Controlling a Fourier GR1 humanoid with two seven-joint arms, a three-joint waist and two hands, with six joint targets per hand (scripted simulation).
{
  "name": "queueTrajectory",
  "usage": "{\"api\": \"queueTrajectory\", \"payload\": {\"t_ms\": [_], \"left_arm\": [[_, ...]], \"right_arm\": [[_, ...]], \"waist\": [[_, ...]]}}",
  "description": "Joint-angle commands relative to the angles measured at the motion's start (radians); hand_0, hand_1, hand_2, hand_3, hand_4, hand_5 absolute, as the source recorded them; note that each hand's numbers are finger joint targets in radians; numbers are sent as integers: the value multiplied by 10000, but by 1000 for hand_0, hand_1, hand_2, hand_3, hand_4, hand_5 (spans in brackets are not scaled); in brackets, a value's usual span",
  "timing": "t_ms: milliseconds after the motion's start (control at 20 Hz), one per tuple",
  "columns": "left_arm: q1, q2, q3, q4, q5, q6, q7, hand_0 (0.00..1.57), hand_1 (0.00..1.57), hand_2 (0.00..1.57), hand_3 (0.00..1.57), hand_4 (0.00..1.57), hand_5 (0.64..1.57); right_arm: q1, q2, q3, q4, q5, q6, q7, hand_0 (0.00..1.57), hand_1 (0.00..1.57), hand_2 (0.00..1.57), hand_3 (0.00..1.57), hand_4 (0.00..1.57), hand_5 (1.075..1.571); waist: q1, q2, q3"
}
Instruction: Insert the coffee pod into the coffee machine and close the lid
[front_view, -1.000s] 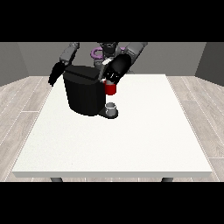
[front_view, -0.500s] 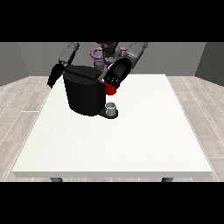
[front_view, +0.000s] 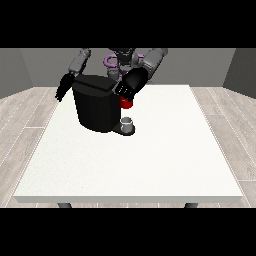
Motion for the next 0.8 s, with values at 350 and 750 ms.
{"api": "queueTrajectory", "payload": {"t_ms": [350, 750], "left_arm": [[-83, 567, -232, 27, -545, 484, -901, 1044, 1044, 1049, 744, 0, 1571], [-150, 918, -174, 152, -835, 767, -924, 0, 0, 635, 508, 0, 1571]], "right_arm": [[-25, 34, 179, -116, 237, -109, -33, 0, 0, 0, 0, 215, 1571], [-246, -307, -5, -185, 151, 125, 259, 0, 0, 0, 0, 207, 1571]], "waist": [[-72, 405, -11], [-72, 467, -10]]}}
